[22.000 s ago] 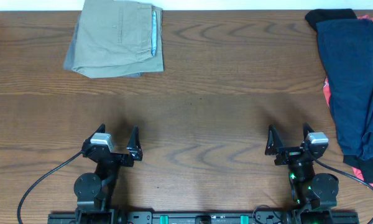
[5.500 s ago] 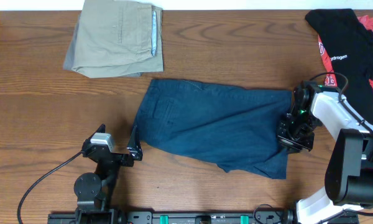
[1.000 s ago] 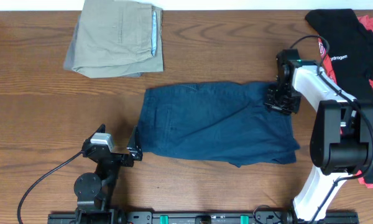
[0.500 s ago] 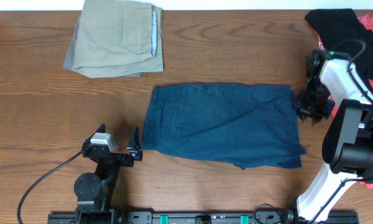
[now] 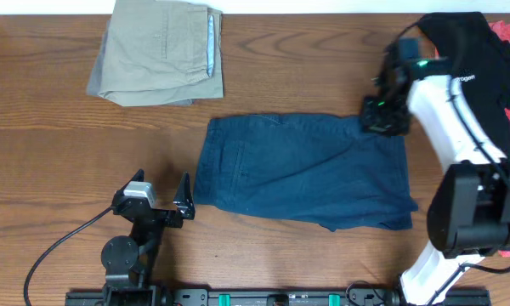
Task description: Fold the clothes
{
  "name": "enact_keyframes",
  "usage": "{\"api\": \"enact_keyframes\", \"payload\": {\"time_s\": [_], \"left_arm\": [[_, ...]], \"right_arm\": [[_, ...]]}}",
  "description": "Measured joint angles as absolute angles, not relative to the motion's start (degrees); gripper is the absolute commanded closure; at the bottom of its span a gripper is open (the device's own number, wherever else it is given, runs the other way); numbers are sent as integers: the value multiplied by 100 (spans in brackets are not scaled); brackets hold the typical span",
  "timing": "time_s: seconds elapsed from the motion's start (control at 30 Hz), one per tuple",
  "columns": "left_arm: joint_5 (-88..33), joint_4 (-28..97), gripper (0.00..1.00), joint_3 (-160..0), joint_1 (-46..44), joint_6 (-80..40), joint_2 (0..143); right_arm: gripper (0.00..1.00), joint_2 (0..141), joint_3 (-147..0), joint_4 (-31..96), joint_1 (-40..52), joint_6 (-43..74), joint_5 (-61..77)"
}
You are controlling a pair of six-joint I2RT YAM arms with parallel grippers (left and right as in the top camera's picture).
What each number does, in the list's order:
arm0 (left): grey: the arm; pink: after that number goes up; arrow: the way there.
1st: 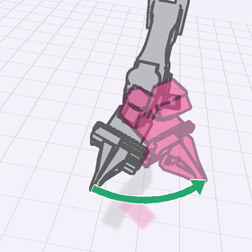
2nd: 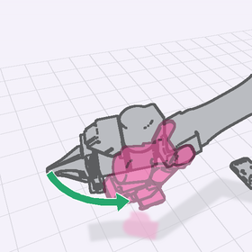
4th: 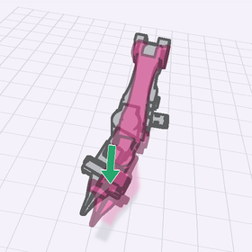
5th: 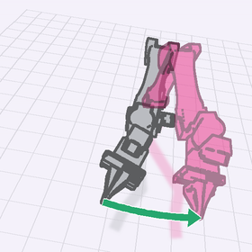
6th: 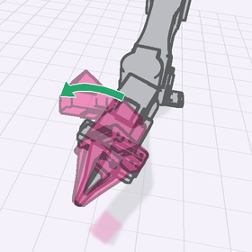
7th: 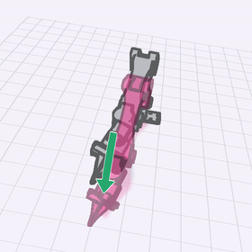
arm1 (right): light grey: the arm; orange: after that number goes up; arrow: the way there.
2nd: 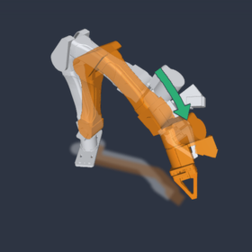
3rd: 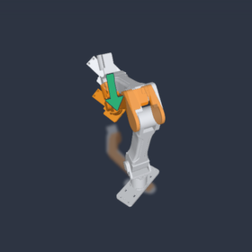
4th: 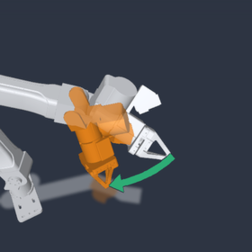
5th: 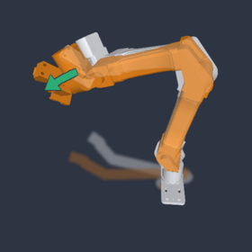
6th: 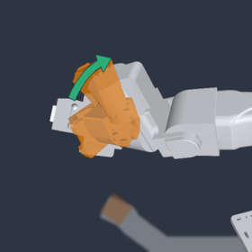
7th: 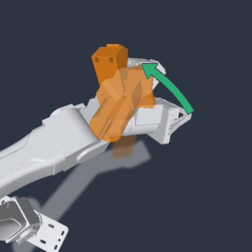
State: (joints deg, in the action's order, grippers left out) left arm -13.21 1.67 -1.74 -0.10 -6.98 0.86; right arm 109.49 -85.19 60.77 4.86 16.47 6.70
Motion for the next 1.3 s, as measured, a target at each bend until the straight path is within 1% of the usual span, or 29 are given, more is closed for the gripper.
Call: {"api": "enact_keyframes", "payload": {"time_s": [0.13,0.3,0.5,0.6,0.7,0.77,0.87,0.93,1.07,1.1,1.13,1.23,1.3], "left_arm": [[-1321,167,2,-174,-10,-701,86],[-1321,167,2,-174,-10,-698,86],[-1321,167,2,-174,-10,-701,86],[-1321,167,2,-174,-10,-701,86],[-1321,167,2,-174,-10,-701,86],[-1321,167,2,-174,-10,-701,86],[-1321,167,2,-174,-10,-701,86],[-1321,167,2,-174,-10,-701,86],[-1321,167,2,-174,-10,-701,86],[-1321,167,2,-174,-10,-701,86],[-1321,167,2,-174,-10,-701,86],[-1321,167,2,-174,-10,-701,86],[-1321,167,2,-174,-10,-701,86]], "right_arm": [[76,10951,-7782,5465,711,1680,757],[76,10956,-7192,5310,650,1802,576],[73,10956,-6792,5284,395,1800,303],[70,10951,-6659,5301,215,1863,27],[71,10943,-6657,5354,1,1999,-318],[75,10943,-6667,5470,-176,2062,-510],[86,10951,-6748,5951,-515,2123,-788],[92,10958,-6954,6375,-740,2182,-941],[89,10967,-7703,6949,-919,2287,-1055],[89,10965,-7863,6976,-919,2285,-1035],[85,10965,-8014,6938,-913,2252,-934],[81,10960,-8093,6641,-843,2027,-506],[85,10962,-8058,6302,-716,1780,-106]]}}
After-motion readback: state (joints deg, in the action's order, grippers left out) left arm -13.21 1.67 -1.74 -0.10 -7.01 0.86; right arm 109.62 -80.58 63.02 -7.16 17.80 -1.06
